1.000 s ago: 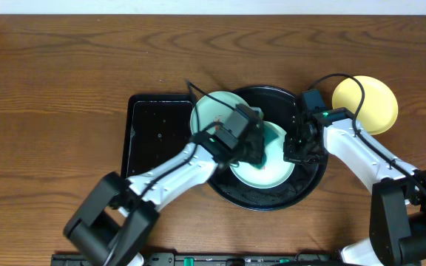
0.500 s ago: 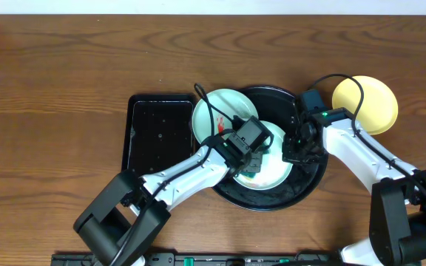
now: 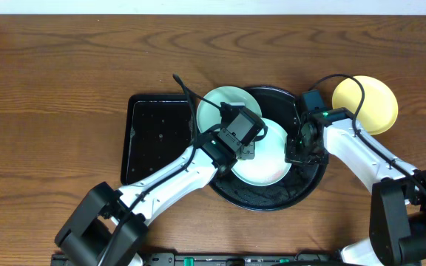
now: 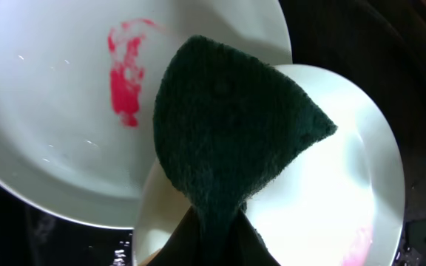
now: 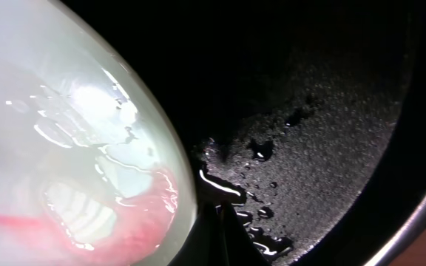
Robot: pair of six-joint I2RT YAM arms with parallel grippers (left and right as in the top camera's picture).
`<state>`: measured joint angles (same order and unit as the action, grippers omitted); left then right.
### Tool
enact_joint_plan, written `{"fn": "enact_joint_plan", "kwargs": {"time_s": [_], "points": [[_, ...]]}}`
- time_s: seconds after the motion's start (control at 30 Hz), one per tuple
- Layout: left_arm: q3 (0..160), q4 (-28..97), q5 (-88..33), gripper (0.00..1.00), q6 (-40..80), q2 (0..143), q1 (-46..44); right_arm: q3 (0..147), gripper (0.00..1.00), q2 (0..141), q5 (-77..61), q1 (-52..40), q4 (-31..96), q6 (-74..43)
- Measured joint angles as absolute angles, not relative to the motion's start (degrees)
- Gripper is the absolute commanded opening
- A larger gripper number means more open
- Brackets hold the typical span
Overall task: Clean dirty plates on tray and stack at the side
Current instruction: 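Keep scrubbing the held pale-green plate with the left gripper's sponge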
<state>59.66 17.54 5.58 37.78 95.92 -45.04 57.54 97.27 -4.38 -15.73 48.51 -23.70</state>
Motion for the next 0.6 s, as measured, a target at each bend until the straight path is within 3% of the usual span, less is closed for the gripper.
{"fn": "enact_joint_plan", "kwargs": {"time_s": [0.3, 0.37, 0.5, 0.6], "points": [[59.61, 12.86, -7.49, 0.07, 40.51, 100.92, -47.48, 57.54, 0.02, 97.27, -4.01, -15.73, 48.58, -23.70], [59.59, 12.95, -9.17, 0.07, 40.58, 101.03, -49.17, 57.54, 0.20, 97.27, -4.01, -15.73, 48.42, -24.03], [59.59, 13.41, -9.96, 0.07, 40.71, 101.03, -51.96, 57.54, 0.29, 97.27, -3.66, -15.70, 46.76, -24.03], [59.59, 14.85, -8.05, 0.07, 40.73, 101.03, -52.90, 57.54, 0.46, 97.27, -3.62, -15.59, 45.74, -24.18]]}}
